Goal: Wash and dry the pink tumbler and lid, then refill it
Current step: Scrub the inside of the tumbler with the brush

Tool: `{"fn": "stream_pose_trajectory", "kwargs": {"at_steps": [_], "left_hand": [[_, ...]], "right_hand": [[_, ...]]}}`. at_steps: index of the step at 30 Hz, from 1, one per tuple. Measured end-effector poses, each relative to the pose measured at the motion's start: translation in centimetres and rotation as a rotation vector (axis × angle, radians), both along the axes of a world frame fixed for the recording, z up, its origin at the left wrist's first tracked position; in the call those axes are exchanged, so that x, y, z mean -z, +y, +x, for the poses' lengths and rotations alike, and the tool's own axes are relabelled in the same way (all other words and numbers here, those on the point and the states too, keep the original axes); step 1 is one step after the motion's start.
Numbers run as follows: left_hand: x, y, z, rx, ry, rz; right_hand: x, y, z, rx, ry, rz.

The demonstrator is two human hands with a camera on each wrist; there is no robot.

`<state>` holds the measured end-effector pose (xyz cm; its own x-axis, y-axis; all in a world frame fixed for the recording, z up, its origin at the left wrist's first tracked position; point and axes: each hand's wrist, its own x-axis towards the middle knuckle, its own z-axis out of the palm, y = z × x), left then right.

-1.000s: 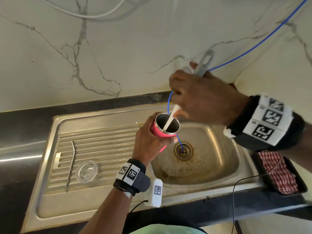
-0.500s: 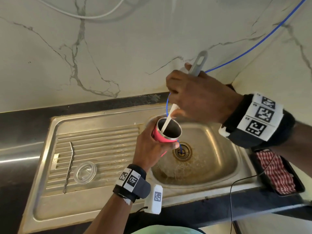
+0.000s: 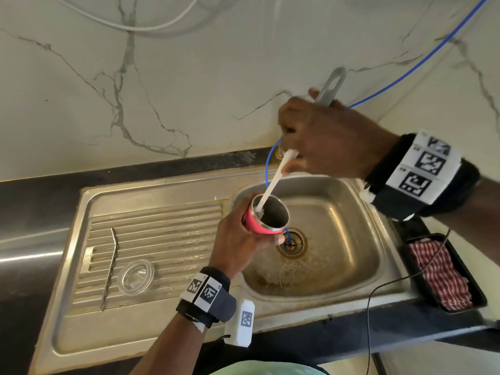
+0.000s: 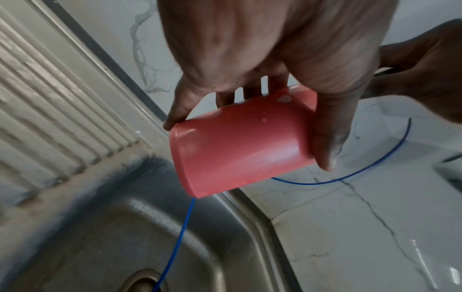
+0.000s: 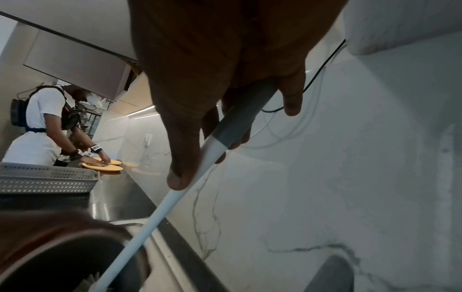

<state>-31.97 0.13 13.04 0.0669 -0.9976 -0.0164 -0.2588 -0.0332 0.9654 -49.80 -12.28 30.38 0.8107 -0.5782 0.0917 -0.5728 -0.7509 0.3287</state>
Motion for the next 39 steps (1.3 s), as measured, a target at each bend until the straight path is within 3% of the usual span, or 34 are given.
{"fn": "stream_pose_trajectory", "kwargs": {"at_steps": [4,12,19,25,32,39], "left_hand": [[0.0,0.3,0.5,-0.019,0.014,0.015],[-0.5,-0.1,-0.2,0.002,0.037,-0.007],[0.5,0.7,1.0,-0.05,-0.023,0.04],[0.2,0.0,0.0,-0.025,-0.004,0.01],[2.2,0.6,1.9,-0.102,-0.088,0.058],[1.5,-0.1,0.9,-0.071,-0.047,0.004]], "right_hand": [[-1.6,-0.8,-1.3,-0.001,-0.045,-0.007],[1.8,-0.1,-0.6,0.016,0.06,0.024],[0.1,-0.6,-2.9,-0.008,0.022,-0.022],[3.2,1.1,-2.4,-0.014,0.117,-0.008],[0.0,1.3,-3.9,0.004,-0.022,0.043],[4.1,3.2,-2.1,-0.017,0.038,0.043]]}}
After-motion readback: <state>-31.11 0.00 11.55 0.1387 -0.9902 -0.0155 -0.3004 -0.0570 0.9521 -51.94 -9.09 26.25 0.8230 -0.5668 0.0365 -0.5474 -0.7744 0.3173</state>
